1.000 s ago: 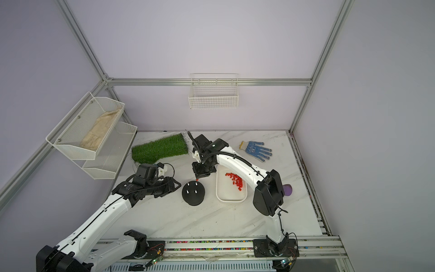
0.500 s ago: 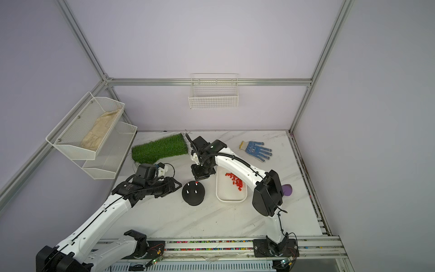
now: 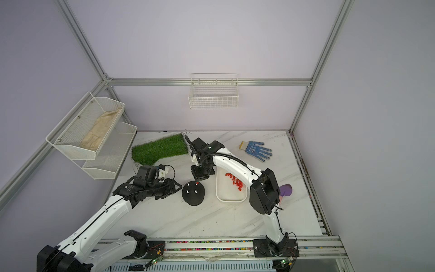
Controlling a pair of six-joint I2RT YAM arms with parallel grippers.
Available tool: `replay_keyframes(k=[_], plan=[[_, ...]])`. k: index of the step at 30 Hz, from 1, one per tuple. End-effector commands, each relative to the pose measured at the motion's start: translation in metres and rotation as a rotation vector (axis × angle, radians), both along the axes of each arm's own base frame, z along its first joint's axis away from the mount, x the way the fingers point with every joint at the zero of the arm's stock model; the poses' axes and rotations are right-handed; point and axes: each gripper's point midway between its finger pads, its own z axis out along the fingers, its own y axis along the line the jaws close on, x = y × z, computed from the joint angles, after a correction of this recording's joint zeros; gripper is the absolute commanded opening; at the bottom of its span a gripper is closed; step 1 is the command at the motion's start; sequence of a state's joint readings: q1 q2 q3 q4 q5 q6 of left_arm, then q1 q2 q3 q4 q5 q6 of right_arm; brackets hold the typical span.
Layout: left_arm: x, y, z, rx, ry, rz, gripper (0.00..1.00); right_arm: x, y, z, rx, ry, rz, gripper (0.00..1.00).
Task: Cover the protruding screws with screw protection sleeves
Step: Attach the screw protection sleeve to the screw.
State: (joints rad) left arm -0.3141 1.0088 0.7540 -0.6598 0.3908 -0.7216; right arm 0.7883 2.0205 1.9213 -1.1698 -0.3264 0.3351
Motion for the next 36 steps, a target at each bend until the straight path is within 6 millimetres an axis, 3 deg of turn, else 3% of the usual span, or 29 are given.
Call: replay_keyframes(k=[1,36], plan=[[0.0003,-0.001,-0.0036,-0.02,-0.011,-0.002,0.48,0.0046,0.0052,0.0053,0.008,-0.03,-0.002,0.09],[-0.0001,-0.0017,-0.0073,-0.025,-0.006,-0.003,0.48,0.0064,0.0098,-0.0011,-0.023,-0.028,0.019,0.08]])
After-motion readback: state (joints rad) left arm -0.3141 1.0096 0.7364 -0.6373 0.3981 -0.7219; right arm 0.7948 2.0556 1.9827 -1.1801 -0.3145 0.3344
